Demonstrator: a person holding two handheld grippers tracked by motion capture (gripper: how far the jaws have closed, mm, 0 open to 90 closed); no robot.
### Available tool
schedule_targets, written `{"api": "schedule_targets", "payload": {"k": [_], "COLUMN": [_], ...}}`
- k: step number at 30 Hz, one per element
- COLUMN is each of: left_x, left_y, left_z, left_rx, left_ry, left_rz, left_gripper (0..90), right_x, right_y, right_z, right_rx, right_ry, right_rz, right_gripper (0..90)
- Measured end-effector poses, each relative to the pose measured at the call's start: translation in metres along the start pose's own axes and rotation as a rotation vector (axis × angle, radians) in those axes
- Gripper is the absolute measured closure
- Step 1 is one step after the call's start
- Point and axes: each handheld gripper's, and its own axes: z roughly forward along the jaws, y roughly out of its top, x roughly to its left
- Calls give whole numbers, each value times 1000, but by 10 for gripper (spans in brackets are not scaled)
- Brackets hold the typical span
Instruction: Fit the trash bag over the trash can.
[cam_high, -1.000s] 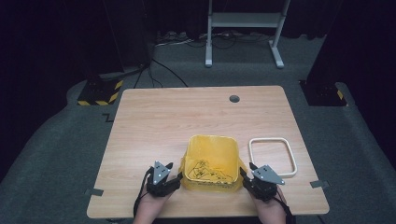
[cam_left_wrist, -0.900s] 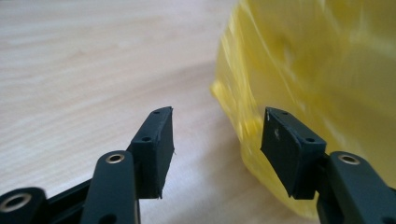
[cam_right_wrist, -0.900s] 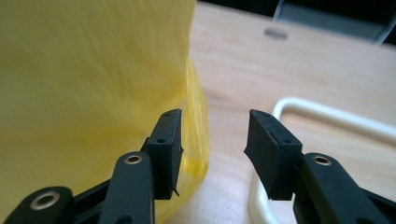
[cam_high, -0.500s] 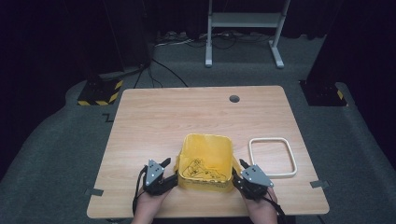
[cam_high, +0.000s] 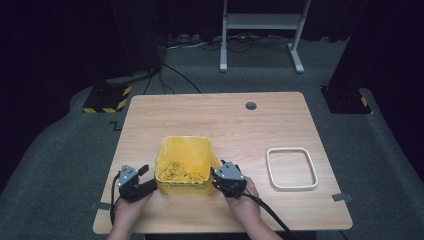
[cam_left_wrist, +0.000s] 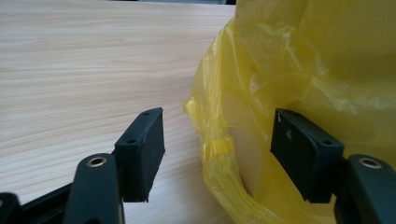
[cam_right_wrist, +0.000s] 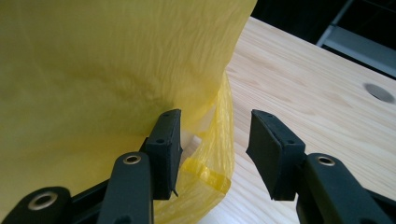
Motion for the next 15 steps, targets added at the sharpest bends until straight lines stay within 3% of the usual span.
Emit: {"api": "schedule_targets", "payload": {"k": [3,6,11,15], "left_x": [16,24,33,37], "left_y": [-1,-1,-1,-1], "left_z": [-3,-5,-8,-11], "left_rx": [17,26,40,61], "left_ry": [22,38,54,68], "left_rz": [-10,0,-3,-20], "left_gripper": [338,335,320,277], "right_x": [12,22,29,25], "right_y": [6,10,13,13], "right_z": [13,22,30,27], "right_rx": [13,11,19,19], "right_ry": [10,26,41,36], "right_rz": [-28,-25,-28,-24], "right_gripper": [528,533,525,484]}}
